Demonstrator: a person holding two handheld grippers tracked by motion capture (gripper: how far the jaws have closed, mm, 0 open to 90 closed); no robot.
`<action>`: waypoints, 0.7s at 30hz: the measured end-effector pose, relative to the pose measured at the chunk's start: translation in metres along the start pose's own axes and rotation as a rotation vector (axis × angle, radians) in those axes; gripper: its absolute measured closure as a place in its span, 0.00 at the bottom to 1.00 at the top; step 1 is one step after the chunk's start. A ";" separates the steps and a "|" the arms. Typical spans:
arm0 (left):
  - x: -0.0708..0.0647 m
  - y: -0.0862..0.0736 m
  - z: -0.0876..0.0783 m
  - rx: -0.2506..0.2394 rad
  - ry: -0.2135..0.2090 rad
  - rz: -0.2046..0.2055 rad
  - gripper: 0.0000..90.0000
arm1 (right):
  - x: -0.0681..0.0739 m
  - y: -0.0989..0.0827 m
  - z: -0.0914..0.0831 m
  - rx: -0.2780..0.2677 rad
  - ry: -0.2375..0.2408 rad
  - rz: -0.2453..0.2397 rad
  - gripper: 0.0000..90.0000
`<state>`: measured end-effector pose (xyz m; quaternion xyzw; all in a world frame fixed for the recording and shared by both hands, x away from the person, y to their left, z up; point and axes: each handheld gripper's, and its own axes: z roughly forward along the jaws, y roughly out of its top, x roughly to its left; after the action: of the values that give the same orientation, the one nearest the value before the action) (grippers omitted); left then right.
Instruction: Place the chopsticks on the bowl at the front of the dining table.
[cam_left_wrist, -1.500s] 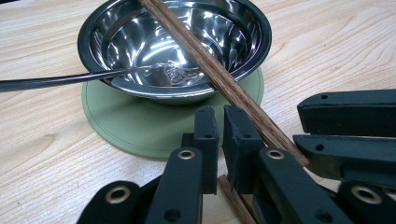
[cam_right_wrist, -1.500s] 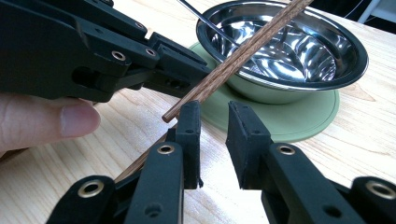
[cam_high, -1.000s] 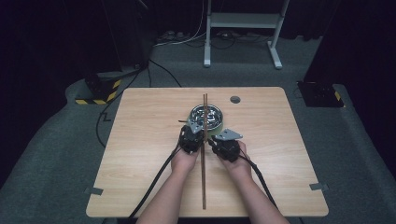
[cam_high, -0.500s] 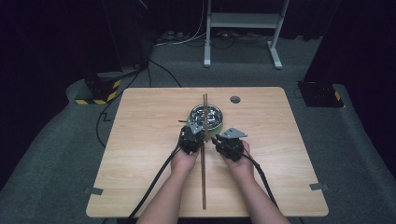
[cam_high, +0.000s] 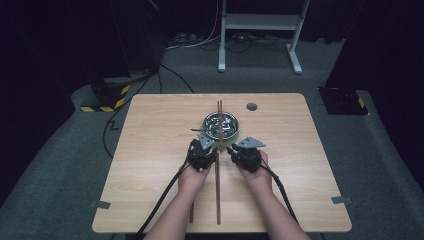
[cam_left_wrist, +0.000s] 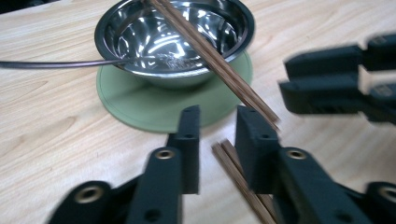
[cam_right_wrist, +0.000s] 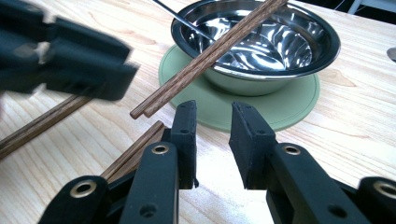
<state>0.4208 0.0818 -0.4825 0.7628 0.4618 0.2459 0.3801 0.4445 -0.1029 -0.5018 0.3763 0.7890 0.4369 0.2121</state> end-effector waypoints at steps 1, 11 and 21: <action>-0.004 -0.004 -0.003 0.004 -0.002 0.012 0.75 | 0.000 0.000 0.000 -0.001 0.000 0.000 0.79; -0.016 -0.014 -0.003 0.013 -0.040 0.034 0.79 | -0.002 -0.001 0.000 0.006 0.004 0.010 0.79; -0.015 -0.012 -0.001 0.016 -0.033 0.035 0.83 | -0.003 -0.001 0.000 0.004 0.012 0.015 0.79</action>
<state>0.4070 0.0719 -0.4918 0.7776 0.4440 0.2362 0.3773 0.4463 -0.1058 -0.5032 0.3803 0.7882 0.4391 0.2034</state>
